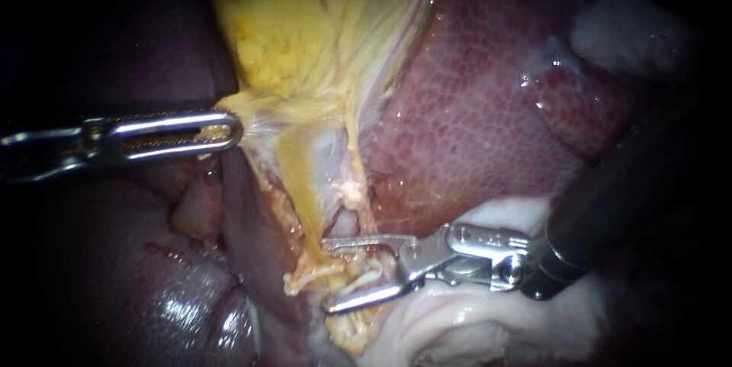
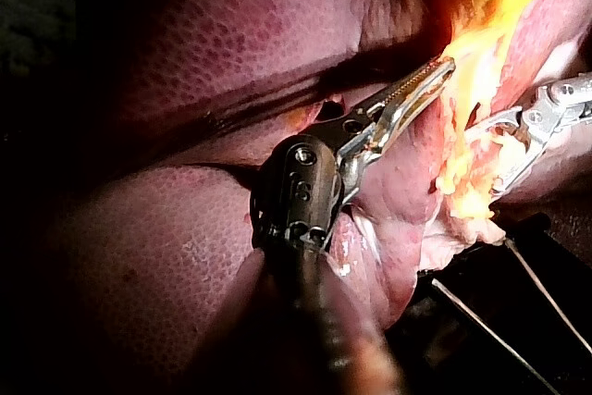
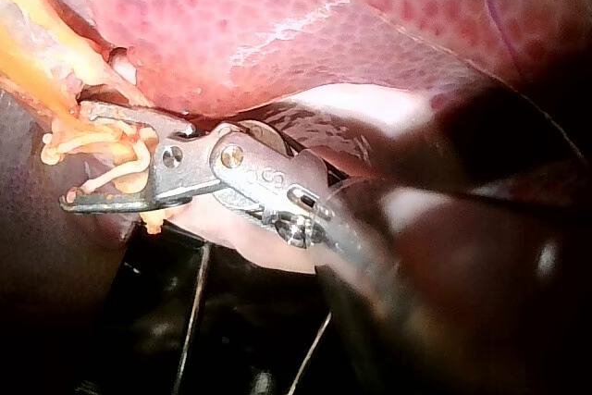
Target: Clipping second clip left tube
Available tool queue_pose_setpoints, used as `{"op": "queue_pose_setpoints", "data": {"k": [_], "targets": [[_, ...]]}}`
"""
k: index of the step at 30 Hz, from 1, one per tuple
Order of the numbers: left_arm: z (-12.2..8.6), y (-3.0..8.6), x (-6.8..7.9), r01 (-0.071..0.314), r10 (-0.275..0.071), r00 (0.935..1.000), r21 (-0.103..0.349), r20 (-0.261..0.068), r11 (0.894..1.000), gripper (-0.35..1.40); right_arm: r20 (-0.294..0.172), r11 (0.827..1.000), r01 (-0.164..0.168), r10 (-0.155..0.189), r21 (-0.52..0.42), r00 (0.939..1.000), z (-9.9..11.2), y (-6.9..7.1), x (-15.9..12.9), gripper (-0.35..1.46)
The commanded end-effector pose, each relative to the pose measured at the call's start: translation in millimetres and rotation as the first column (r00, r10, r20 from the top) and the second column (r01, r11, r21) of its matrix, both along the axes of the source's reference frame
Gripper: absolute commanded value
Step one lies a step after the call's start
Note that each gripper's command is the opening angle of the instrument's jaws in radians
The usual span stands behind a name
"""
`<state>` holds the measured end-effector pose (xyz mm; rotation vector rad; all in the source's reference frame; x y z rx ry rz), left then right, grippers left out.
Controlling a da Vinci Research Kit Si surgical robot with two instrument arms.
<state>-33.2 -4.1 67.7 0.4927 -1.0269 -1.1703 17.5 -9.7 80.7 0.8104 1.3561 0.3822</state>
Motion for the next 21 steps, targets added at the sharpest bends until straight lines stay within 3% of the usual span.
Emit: {"op": "queue_pose_setpoints", "data": {"k": [1, 12, 21], "targets": [[0.0, 0.0, 0.0, 0.0, 0.0, 1.0, 0.0, 0.0, 1.0, -0.35, 0.0, 1.0, 0.0, 0.0, 0.0, 1.0, 0.0, 0.0, 0.0, 0.58], [-0.1, 0.0, 0.2, -0.001, 0.001, 1.0, 0.0, 0.0, 1.0, -0.35, -0.002, 1.0, 0.003, -0.003, 0.002, 1.0, -0.2, 0.2, -0.5, 0.58], [-0.5, -0.2, 0.2, 0.003, -0.003, 1.0, -0.001, 0.001, 1.0, -0.35, 0.008, 1.0, -0.017, 0.016, 0.017, 0.9998, -1.7, 2.7, -2.9, 0.59]]}}
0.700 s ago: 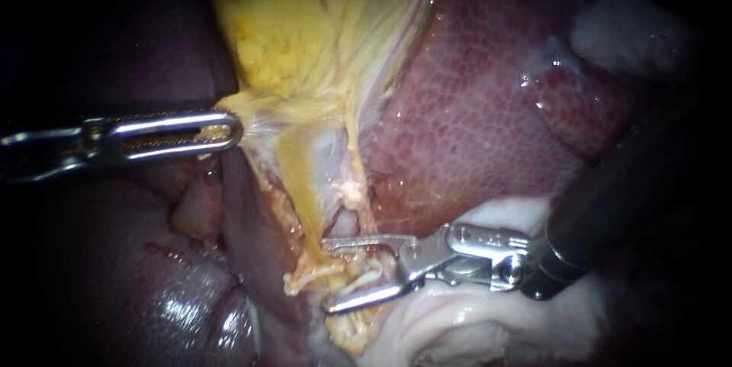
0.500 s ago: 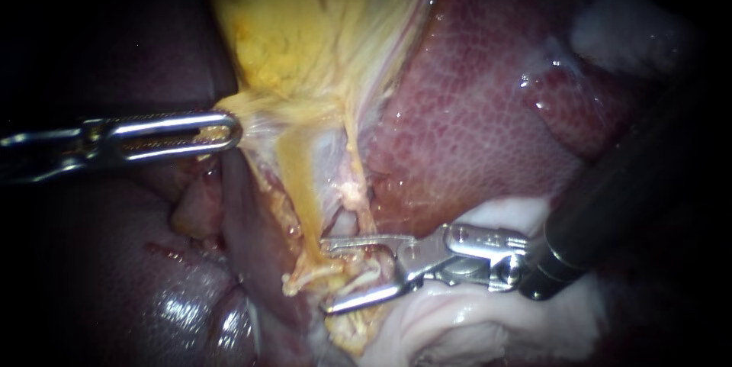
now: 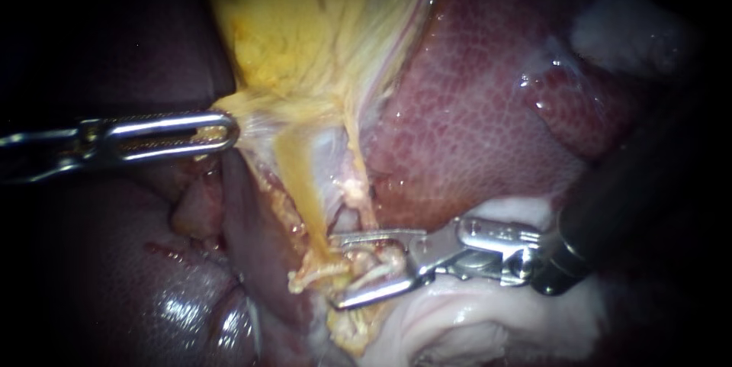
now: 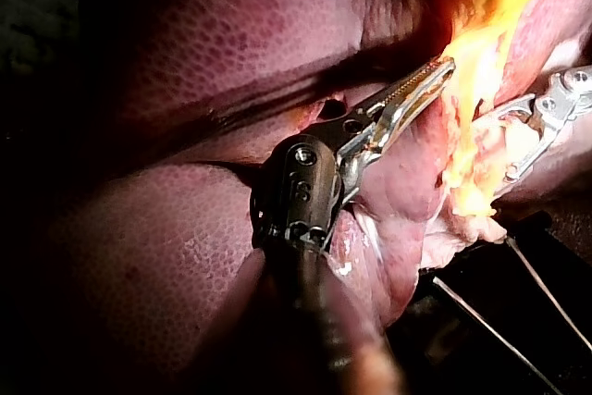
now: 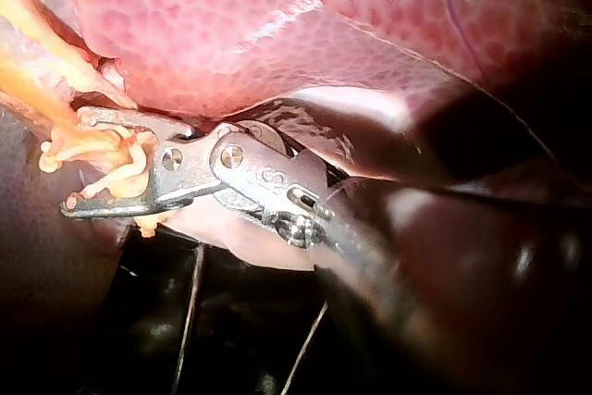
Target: Clipping second clip left tube
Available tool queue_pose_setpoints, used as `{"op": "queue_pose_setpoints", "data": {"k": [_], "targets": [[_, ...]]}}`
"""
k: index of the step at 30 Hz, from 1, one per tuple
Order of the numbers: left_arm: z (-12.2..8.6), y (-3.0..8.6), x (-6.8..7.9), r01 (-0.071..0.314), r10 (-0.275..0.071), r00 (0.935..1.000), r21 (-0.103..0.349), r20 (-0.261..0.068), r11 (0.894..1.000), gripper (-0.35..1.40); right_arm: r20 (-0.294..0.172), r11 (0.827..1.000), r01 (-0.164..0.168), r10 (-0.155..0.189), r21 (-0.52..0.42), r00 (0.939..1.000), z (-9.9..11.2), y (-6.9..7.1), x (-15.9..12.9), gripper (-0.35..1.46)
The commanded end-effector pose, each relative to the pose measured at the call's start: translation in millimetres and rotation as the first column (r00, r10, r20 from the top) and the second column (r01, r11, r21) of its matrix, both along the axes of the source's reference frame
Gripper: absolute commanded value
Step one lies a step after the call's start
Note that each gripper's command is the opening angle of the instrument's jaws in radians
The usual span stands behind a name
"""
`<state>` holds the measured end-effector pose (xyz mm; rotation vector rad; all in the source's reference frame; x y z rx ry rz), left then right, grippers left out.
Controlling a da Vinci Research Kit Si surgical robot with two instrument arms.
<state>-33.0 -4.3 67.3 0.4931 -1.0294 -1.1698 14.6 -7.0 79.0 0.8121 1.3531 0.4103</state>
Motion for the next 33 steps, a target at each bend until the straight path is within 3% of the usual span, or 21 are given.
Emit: {"op": "queue_pose_setpoints", "data": {"k": [1, 16, 22, 33], "targets": [[-0.1, -0.1, -0.1, 0.003, -0.003, 1.0, 0.0, -0.002, 1.0, -0.35, 0.0, 1.0, -0.002, 0.002, 0.0, 1.0, 0.1, 0.1, 0.0, 0.59], [-2.0, -1.0, -0.9, 0.013, -0.013, 0.9999, 0.006, 0.007, 1.0, -0.35, 0.004, 1.0, -0.007, 0.007, -0.009, 1.0, 1.8, -0.3, 2.4, 0.6], [-1.8, -1.0, -1.0, 0.013, -0.013, 0.9999, 0.005, 0.007, 1.0, -0.35, -0.009, 1.0, 0.014, -0.014, -0.005, 0.9999, 2.1, -1.0, 4.0, 0.6], [0.4, 0.2, 0.3, 0.009, -0.009, 0.9999, 0.004, 0.008, 1.0, -0.35, -0.077, 0.995, 0.078, -0.073, 0.057, 0.9944, -0.6, -2.0, 4.8, 0.59]]}}
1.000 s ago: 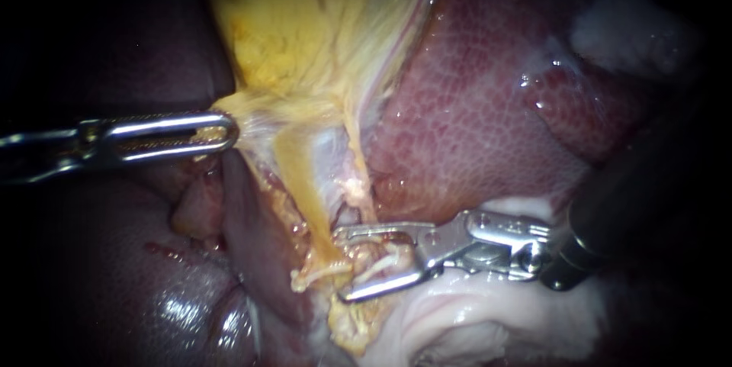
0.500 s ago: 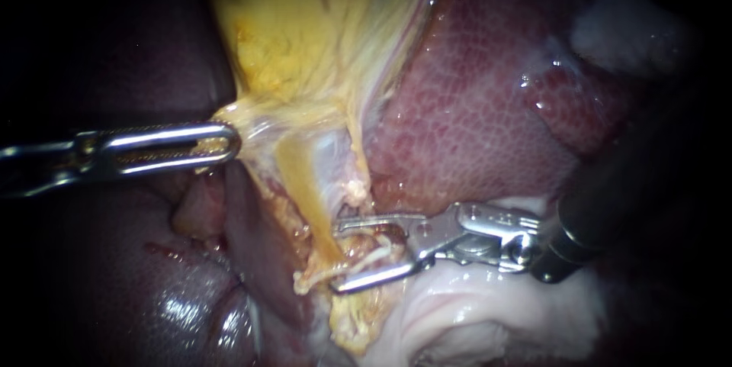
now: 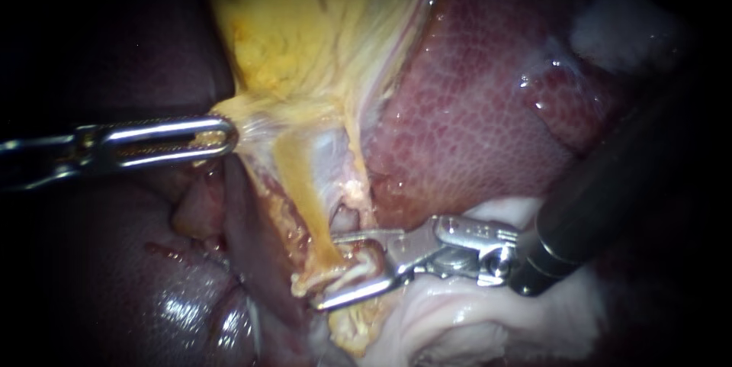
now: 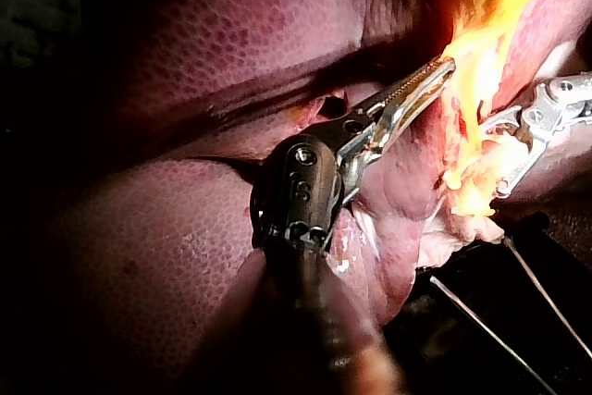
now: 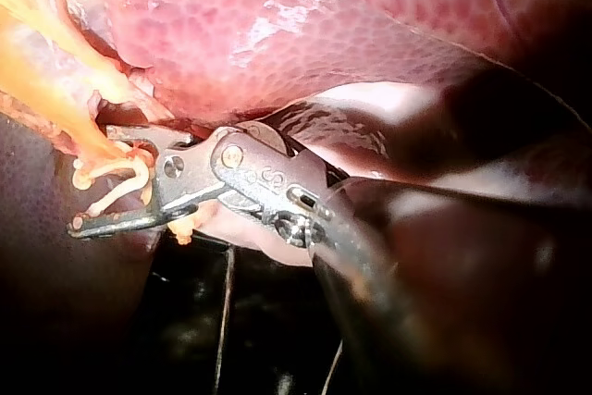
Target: Clipping second clip left tube
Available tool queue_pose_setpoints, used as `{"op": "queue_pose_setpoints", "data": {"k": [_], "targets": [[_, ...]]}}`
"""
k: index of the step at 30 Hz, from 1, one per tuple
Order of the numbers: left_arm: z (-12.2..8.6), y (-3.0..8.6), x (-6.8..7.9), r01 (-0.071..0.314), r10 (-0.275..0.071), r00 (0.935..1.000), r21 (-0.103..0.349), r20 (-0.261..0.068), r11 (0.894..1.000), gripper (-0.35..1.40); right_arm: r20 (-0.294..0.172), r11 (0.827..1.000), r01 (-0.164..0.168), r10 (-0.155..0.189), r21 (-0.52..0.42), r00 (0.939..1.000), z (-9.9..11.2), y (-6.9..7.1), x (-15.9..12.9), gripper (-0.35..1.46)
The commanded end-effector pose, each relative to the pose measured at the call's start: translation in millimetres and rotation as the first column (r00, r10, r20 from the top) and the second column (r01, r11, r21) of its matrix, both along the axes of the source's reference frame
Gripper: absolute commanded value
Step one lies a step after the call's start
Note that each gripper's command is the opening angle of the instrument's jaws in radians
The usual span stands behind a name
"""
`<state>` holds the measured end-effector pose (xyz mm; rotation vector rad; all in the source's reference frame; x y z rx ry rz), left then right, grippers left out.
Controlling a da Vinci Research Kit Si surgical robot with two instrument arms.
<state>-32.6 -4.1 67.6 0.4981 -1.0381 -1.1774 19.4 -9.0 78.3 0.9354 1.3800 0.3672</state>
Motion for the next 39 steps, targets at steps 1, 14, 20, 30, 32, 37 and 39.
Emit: {"op": "queue_pose_setpoints", "data": {"k": [1, 14, 20, 30, 32, 37, 39], "targets": [[0.1, 0.0, 0.0, 0.001, -0.001, 1.0, 0.001, -0.001, 1.0, -0.35, -0.005, 1.0, 0.005, -0.005, 0.004, 1.0, -0.1, -0.1, 0.1, 0.59], [0.3, -0.1, -0.7, 0.005, -0.005, 1.0, -0.001, -0.004, 1.0, -0.35, -0.018, 1.0, 0.012, -0.012, 0.017, 0.9998, 0.7, -0.3, 3.2, 0.57], [0.2, -0.1, -0.9, 0.006, -0.006, 1.0, -0.001, -0.004, 1.0, -0.35, -0.016, 1.0, 0.012, -0.012, 0.018, 0.9998, 1.8, -0.6, 3.8, 0.55], [0.1, -0.2, -0.8, 0.006, -0.006, 1.0, -0.001, -0.004, 1.0, -0.35, 0.021, 0.998, 0.067, -0.067, 0.008, 0.9975, 1.6, 0.6, 1.0, -0.35], [0.0, -0.3, -0.8, 0.006, -0.006, 1.0, -0.001, -0.004, 1.0, -0.35, 0.023, 0.998, 0.065, -0.065, 0.006, 0.9976, 1.6, 0.5, 1.1, -0.35], [0.0, -0.2, -0.8, 0.006, -0.006, 1.0, -0.001, -0.004, 1.0, -0.35, 0.023, 0.998, 0.065, -0.065, 0.006, 0.9976, 1.7, 0.5, 1.1, -0.35], [0.0, -0.3, -0.8, 0.006, -0.006, 1.0, -0.001, -0.004, 1.0, -0.35, 0.025, 0.998, 0.065, -0.065, 0.012, 0.9976, 1.7, 0.5, 1.1, -0.35]]}}
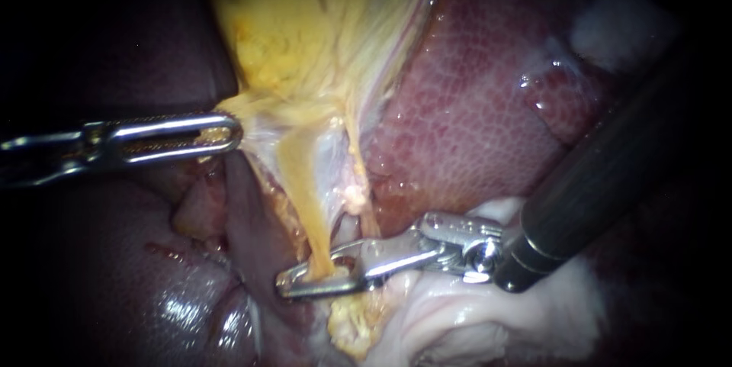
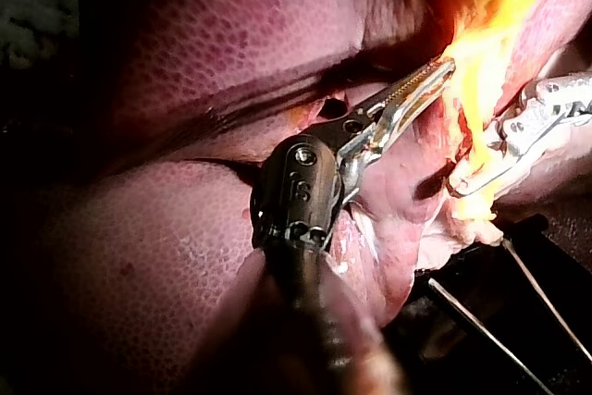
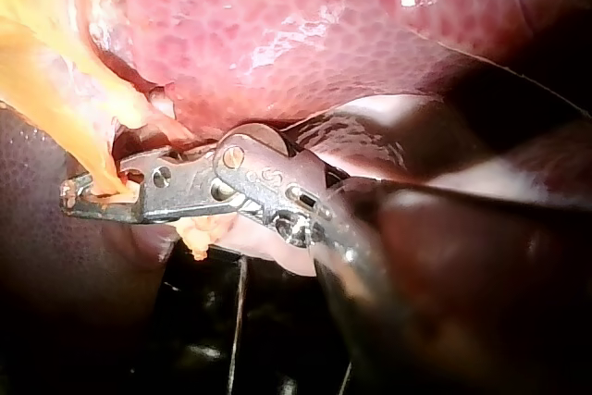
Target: Clipping second clip left tube
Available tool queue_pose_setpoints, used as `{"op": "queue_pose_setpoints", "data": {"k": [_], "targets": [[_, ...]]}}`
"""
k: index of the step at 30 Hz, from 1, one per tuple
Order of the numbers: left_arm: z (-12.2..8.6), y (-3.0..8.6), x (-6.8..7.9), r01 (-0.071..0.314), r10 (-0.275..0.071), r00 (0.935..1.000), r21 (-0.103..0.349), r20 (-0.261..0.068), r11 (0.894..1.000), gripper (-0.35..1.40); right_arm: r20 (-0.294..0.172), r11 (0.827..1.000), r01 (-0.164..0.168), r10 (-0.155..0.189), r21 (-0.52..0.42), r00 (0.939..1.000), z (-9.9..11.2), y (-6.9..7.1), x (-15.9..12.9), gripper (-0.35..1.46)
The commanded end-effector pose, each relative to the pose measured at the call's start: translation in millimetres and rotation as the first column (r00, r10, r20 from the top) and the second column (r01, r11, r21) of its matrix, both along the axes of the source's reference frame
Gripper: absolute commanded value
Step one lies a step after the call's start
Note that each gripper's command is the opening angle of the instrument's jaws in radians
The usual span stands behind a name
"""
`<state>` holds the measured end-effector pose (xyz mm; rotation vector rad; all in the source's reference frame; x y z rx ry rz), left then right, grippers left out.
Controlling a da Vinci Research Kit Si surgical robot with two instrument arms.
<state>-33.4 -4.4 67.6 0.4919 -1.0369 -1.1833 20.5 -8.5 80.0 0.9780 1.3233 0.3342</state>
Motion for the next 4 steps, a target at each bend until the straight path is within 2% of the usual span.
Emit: {"op": "queue_pose_setpoints", "data": {"k": [1, 4], "targets": [[0.0, 0.0, 0.0, 0.0, 0.0, 1.0, 0.0, 0.0, 1.0, -0.35, 0.001, 1.0, 0.0, 0.0, 0.002, 1.0, 0.0, 0.0, 0.0, -0.35], [0.0, 0.0, 0.0, 0.0, 0.0, 1.0, 0.0, 0.0, 1.0, -0.35, 0.001, 1.0, 0.0, 0.0, 0.002, 1.0, 0.0, 0.0, 0.0, -0.35]]}}
